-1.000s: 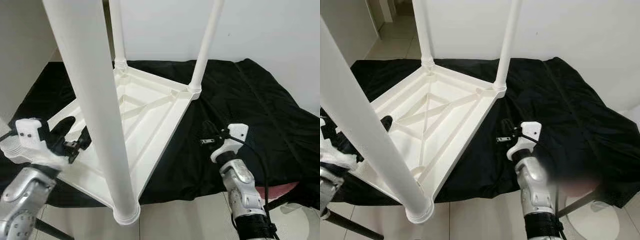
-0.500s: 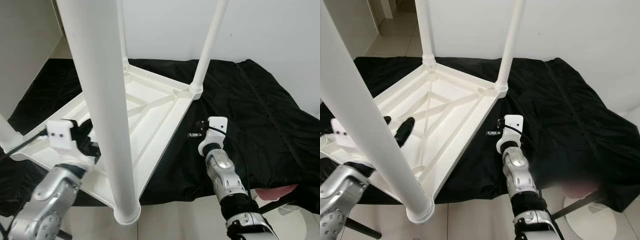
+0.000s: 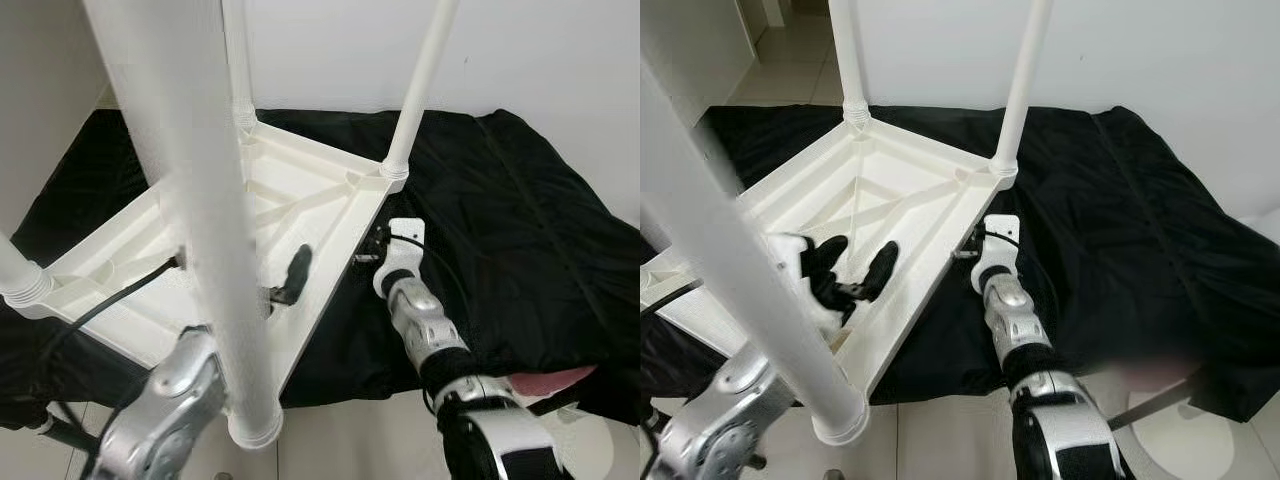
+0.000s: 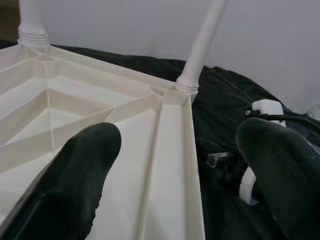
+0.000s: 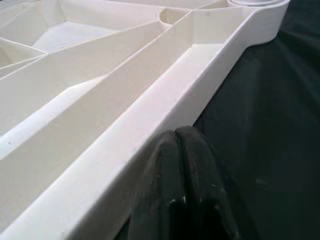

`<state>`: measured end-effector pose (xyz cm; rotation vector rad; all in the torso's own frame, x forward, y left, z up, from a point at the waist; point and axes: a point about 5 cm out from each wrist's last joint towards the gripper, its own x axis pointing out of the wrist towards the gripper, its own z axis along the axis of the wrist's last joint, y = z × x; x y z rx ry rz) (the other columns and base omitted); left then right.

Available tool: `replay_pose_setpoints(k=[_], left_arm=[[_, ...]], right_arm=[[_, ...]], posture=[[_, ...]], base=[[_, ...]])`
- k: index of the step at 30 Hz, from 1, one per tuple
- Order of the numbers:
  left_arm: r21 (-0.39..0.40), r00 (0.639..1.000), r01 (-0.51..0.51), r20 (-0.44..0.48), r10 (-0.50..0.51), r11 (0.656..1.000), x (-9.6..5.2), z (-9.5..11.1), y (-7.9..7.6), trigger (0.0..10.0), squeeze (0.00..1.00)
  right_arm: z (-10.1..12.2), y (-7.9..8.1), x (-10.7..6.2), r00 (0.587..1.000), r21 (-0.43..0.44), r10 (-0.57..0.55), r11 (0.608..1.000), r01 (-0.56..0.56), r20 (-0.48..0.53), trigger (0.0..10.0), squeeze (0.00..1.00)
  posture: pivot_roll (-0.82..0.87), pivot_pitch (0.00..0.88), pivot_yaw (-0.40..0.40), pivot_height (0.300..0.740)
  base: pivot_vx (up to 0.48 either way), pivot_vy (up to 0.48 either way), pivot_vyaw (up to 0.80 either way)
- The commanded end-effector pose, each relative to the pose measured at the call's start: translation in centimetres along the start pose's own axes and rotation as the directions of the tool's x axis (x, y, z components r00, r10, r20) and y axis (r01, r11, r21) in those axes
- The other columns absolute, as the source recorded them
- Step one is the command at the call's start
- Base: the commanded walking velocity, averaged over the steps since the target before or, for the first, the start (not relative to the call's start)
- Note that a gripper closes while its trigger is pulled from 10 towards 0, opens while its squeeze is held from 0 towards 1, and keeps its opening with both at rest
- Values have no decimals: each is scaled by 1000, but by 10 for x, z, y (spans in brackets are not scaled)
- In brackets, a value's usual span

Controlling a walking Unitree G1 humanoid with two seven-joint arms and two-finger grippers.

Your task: Building children table

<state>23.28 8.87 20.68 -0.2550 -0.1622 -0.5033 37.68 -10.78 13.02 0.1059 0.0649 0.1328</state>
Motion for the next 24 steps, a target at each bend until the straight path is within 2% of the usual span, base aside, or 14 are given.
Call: replay_pose_setpoints(k=[1,3,6,14,15,17,18,19,20,22,24], left_arm=[[38,1000,2,-20,-1,999,2,-1,-6,10000,0],[38,1000,2,-20,-1,999,2,-1,-6,10000,0],[81,999,36,-26,-34,996,8,1,-18,10000,0],[112,999,53,-16,-51,992,12,5,-22,10000,0],[119,998,62,-17,-60,991,13,5,-24,10000,0],[119,998,62,-17,-60,991,13,5,-24,10000,0],[124,997,72,-21,-70,990,16,6,-26,10000,0],[124,997,72,-21,-70,990,16,6,-26,10000,0],[125,997,78,-23,-75,989,17,7,-28,10000,0],[125,997,78,-23,-75,989,17,7,-28,10000,0],[127,996,82,-32,-79,988,17,6,-29,10000,0]], right_arm=[[-4,-5,1,1000,-3,-8,1000,8,-29,10000,0],[-4,-5,1,1000,-3,-8,1000,8,-29,10000,0],[1,-7,7,999,-11,-9,1000,9,-44,10000,0],[1,0,10,997,-1,42,999,-43,-61,10000,0],[2,2,10,996,9,70,998,-69,-60,8196,0],[2,2,10,996,9,70,998,-69,-60,8196,0],[2,5,10,987,-30,153,988,-154,-57,10000,0],[2,5,10,987,-30,153,988,-154,-57,10000,0],[4,10,9,973,-61,225,972,-227,-44,10000,0],[4,10,9,973,-61,225,972,-227,-44,10000,0],[7,18,9,954,-51,300,952,-300,-15,10000,0]], posture=[[138,117,-3,740],[138,117,-3,740],[140,116,0,740],[144,117,3,740],[143,117,4,740],[143,117,4,740],[138,117,13,740],[138,117,13,740],[138,117,13,740],[138,117,13,740],[126,114,25,740]], base=[[0,0,0],[0,0,0],[0,0,0],[0,0,0],[0,0,0],[0,0,0],[0,0,0],[0,0,0],[0,0,0],[0,0,0],[0,0,0]])
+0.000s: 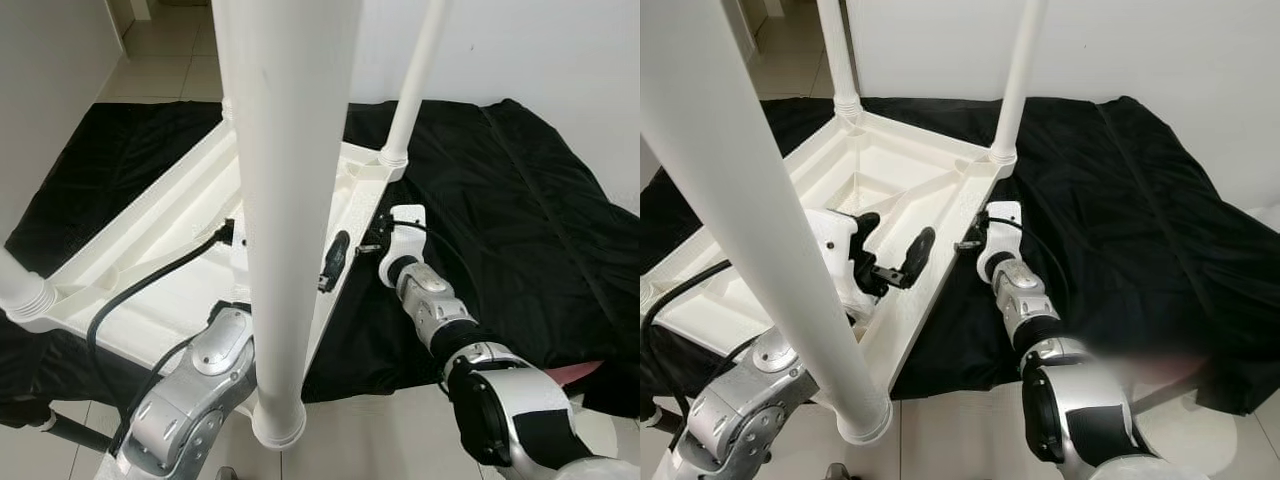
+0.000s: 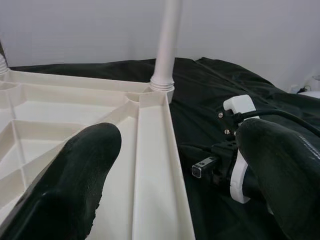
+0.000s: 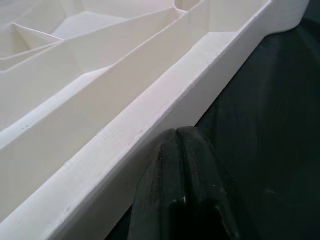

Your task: Building children table

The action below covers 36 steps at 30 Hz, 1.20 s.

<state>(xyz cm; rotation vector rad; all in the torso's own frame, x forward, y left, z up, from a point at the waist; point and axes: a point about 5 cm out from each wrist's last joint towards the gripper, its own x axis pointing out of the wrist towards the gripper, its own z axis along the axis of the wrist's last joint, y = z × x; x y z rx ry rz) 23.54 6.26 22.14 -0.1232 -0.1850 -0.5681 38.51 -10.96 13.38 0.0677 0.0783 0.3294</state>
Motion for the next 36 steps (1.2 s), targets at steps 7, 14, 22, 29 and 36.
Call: replay_pose_setpoints(k=[7,14,22,29,36], left_arm=[[7,1000,11,-12,-11,1000,2,-1,-6,10000,0],[20,1000,9,-14,-9,1000,3,-1,-4,10000,0],[74,999,27,-41,-24,997,-5,-7,12,10000,0],[80,984,166,-81,-159,983,-25,-10,26,10000,0],[86,924,356,-180,-337,930,-48,-18,37,10000,0]], right_arm=[[8,32,8,974,-46,223,974,-221,29,10000,0],[10,24,7,985,-43,163,986,-161,48,10000,0],[14,-8,-8,981,-25,-27,999,32,191,10000,0],[14,-20,-29,947,-2,-57,998,61,315,10000,0],[14,-33,-63,928,-31,-48,997,64,370,10000,0]], posture=[[123,107,26,740],[126,101,23,740],[125,95,19,740],[108,90,25,740],[68,86,34,740]], base=[[0,0,0],[0,0,0],[0,0,0],[0,0,0],[0,0,0]])
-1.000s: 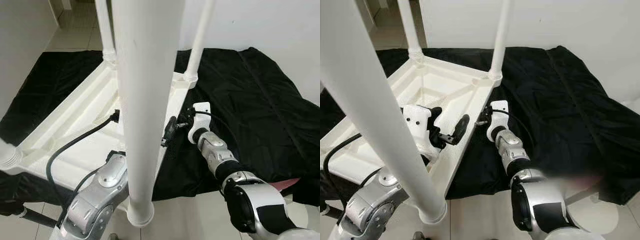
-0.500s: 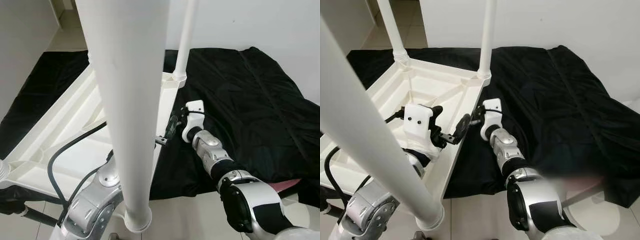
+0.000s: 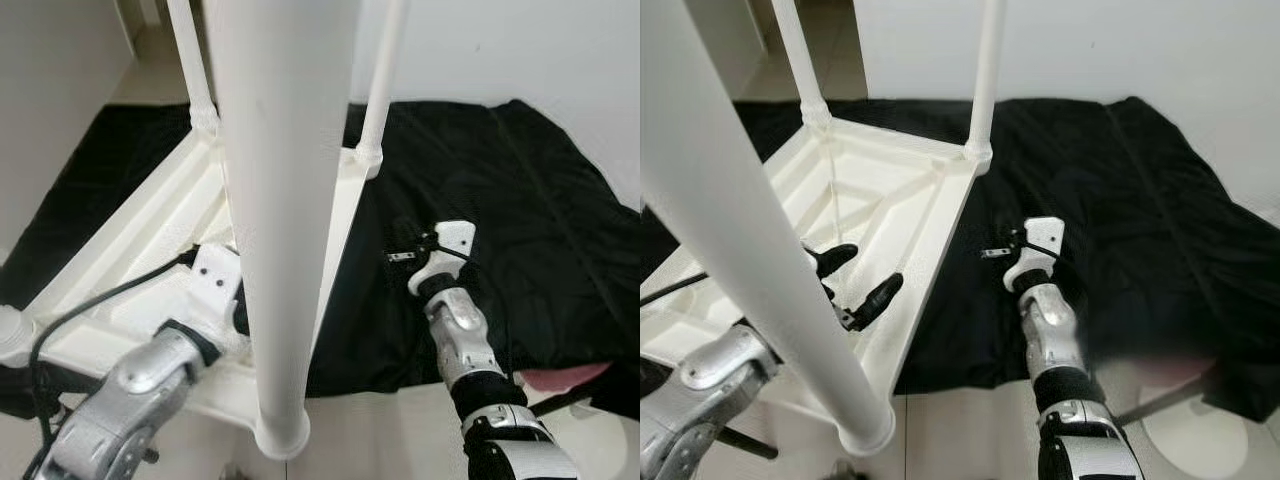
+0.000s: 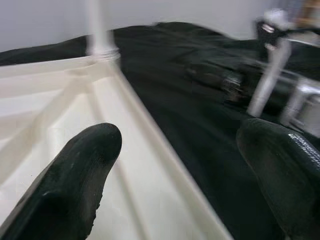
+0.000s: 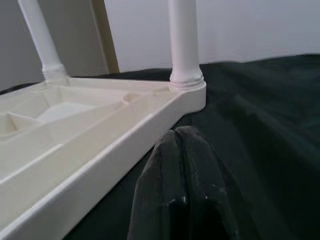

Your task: Building children table

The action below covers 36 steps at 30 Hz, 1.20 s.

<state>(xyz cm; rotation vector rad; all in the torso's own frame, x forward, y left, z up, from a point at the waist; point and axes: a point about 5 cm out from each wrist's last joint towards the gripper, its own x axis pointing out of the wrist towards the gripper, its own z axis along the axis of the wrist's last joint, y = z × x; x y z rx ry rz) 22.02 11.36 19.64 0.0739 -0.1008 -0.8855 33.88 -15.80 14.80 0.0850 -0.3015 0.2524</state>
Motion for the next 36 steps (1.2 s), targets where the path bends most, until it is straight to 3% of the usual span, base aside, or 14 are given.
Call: replay_pose_setpoints(k=[1,5,10,11,14,15,20,21,25,31,36], left_arm=[[-15,995,87,-48,-88,996,-10,-10,2,10000,0],[-17,990,120,-79,-121,993,-15,-15,6,10000,0],[-17,952,236,-197,-235,972,-33,-34,18,10000,0],[-22,943,240,-231,-239,970,-36,-40,23,10000,973],[-25,938,241,-252,-240,970,-38,-44,26,10000,973],[-40,922,253,-292,-254,967,-45,-53,33,10000,1000],[-36,914,259,-315,-257,965,-53,-58,38,10000,1000],[-46,912,259,-317,-260,965,-56,-59,40,10000,0],[-115,879,313,-341,-333,943,-79,-52,40,10000,0],[-140,873,326,-334,-354,935,-85,-49,38,10000,0],[-74,863,331,-381,-333,941,-92,-53,40,10000,0]], right_arm=[[6,-9,-11,1000,-9,14,1000,-14,4,10000,0],[9,-12,-18,1000,-15,22,1000,-22,3,10000,0],[12,-15,-36,999,-29,25,999,-25,-25,10000,0],[13,-14,-38,999,-29,26,999,-27,-29,10000,0],[13,-13,-40,999,-26,28,999,-29,-33,10000,0],[15,-11,-41,999,-21,30,999,-31,-39,10000,0],[16,-10,-41,998,-16,34,999,-34,-43,10000,0],[16,-9,-42,998,-15,36,999,-37,-48,10000,0],[14,-12,-48,996,-25,47,998,-49,-79,10000,0],[14,-12,-51,995,-28,49,998,-52,-91,10000,0],[14,-12,-51,992,-28,58,998,-61,-108,10000,0]], posture=[[59,85,39,740],[50,81,41,740],[38,68,45,740],[38,64,44,740],[38,64,44,740],[38,48,47,740],[40,44,48,740],[39,41,48,740],[46,38,46,740],[46,38,45,740],[56,35,38,740]], base=[[0,0,0],[0,0,0],[0,0,0],[0,0,0],[0,0,0],[0,0,0],[0,0,0],[0,0,0],[0,0,0],[0,0,0],[0,0,0]])
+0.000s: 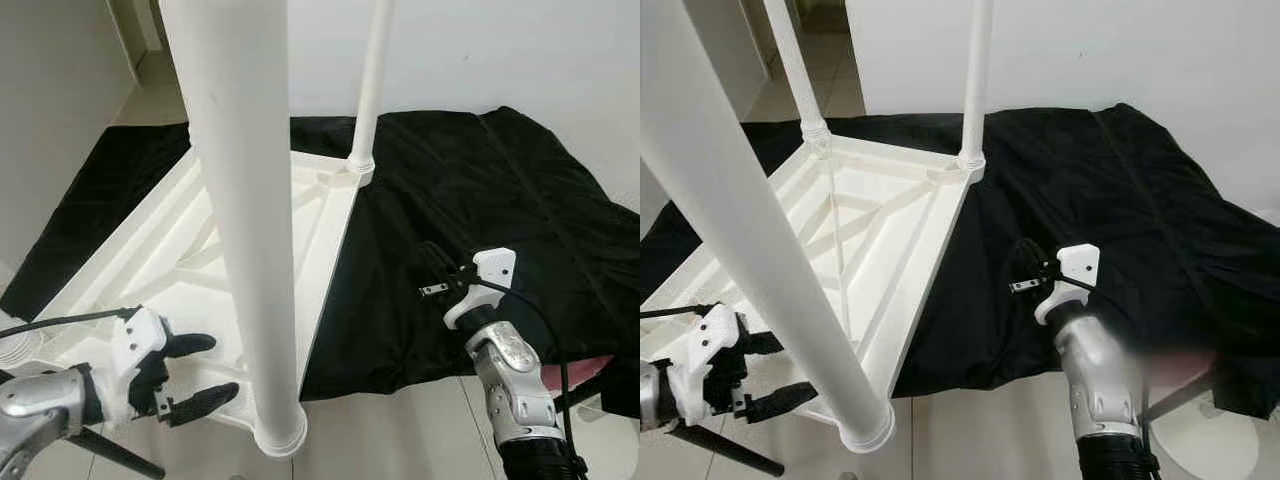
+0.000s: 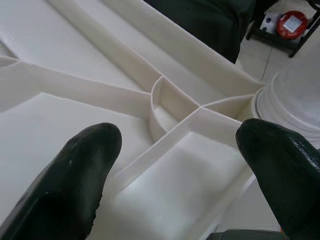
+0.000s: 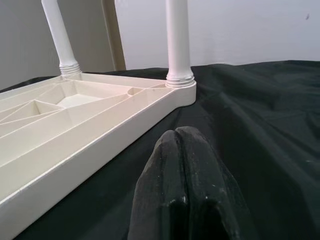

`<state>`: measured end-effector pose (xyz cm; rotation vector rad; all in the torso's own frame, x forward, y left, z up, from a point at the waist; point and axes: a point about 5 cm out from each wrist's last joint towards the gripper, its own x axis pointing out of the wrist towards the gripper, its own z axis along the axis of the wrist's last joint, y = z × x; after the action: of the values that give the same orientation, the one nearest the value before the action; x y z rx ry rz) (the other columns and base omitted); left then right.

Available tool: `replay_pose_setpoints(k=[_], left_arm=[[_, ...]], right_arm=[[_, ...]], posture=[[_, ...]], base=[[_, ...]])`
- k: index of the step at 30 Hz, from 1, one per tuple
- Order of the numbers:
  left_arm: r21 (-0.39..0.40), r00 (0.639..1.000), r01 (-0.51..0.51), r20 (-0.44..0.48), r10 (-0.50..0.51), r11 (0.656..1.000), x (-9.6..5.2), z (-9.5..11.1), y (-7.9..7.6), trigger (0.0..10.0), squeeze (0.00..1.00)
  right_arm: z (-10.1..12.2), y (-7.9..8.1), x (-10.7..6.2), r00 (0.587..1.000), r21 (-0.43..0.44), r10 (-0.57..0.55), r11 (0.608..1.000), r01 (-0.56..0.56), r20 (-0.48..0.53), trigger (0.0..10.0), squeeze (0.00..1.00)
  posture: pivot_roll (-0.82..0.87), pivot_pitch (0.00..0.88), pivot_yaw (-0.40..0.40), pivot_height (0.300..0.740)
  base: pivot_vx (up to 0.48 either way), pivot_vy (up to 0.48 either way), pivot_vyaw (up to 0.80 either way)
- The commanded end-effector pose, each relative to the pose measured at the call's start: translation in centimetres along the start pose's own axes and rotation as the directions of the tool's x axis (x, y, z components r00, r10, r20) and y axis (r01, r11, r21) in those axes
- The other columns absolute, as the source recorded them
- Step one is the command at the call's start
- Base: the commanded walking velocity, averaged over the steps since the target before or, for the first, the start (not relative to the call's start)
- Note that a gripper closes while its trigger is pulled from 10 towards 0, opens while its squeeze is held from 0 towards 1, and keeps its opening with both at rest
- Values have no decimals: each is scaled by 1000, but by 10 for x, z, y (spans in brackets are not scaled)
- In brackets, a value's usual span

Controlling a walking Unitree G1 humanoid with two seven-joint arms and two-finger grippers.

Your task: Building children table

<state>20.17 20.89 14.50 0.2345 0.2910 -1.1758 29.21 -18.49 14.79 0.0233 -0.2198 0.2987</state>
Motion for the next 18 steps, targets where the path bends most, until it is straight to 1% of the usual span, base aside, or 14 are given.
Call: replay_pose_setpoints(k=[1,3,4,6,7,8,9,10,11,13,14,16,17,18], left_arm=[[26,1000,23,-21,-23,999,-2,-3,-1,10000,0],[28,1000,18,-24,-17,999,-2,-5,0,10000,0],[38,1000,-1,-31,2,999,0,-7,3,10000,0],[70,998,-65,-14,66,995,4,-7,14,10000,0],[70,998,-65,-14,66,995,4,-7,14,10000,0],[71,997,-79,-2,79,994,5,-7,18,10000,0],[71,997,-79,-2,79,994,5,-7,18,10000,0],[63,996,-88,-5,89,994,6,-8,21,10000,0],[63,996,-88,-5,89,994,6,-8,21,10000,0],[63,994,-107,-22,109,992,8,-13,28,10000,0],[63,994,-107,-22,109,992,8,-13,28,10000,0],[82,993,-107,-43,111,991,9,-17,33,10000,0],[82,993,-107,-43,111,991,9,-17,33,10000,0],[104,993,-91,-60,98,990,9,-19,33,10000,0]], right_arm=[[-3,2,-1,1000,11,10,1000,-10,-17,10000,0],[-3,3,-1,1000,11,12,1000,-12,-18,10000,0],[-3,3,0,1000,10,15,1000,-14,-18,10000,0],[-1,3,3,1000,7,17,1000,-17,-15,10000,0],[-1,3,3,1000,7,17,1000,-17,-15,10000,0],[-1,3,4,1000,7,17,1000,-17,-13,10000,0],[-1,3,4,1000,7,17,1000,-17,-13,10000,0],[0,3,5,1000,7,16,1000,-16,-12,10000,0],[0,3,5,1000,7,16,1000,-16,-12,10000,0],[1,4,6,1000,9,14,1000,-14,-10,10000,0],[1,4,6,1000,9,14,1000,-14,-10,10000,0],[2,4,6,1000,8,10,1000,-10,-8,10000,0],[2,4,6,1000,8,10,1000,-10,-8,10000,0],[3,2,5,1000,4,5,1000,-5,-6,10000,0]], posture=[[56,35,38,740],[56,35,38,740],[56,31,36,740],[56,29,34,740],[56,29,34,740],[55,29,33,740],[55,29,33,740],[52,29,35,740],[52,29,35,740],[48,33,37,740],[48,33,37,740],[42,36,39,740],[42,36,39,740],[42,36,39,740]], base=[[0,0,0],[0,0,0],[0,0,0],[0,0,0],[0,0,0],[0,0,0],[0,0,0],[0,0,0],[0,0,0],[0,0,0],[0,0,0],[0,0,0],[0,0,0],[0,0,0]])
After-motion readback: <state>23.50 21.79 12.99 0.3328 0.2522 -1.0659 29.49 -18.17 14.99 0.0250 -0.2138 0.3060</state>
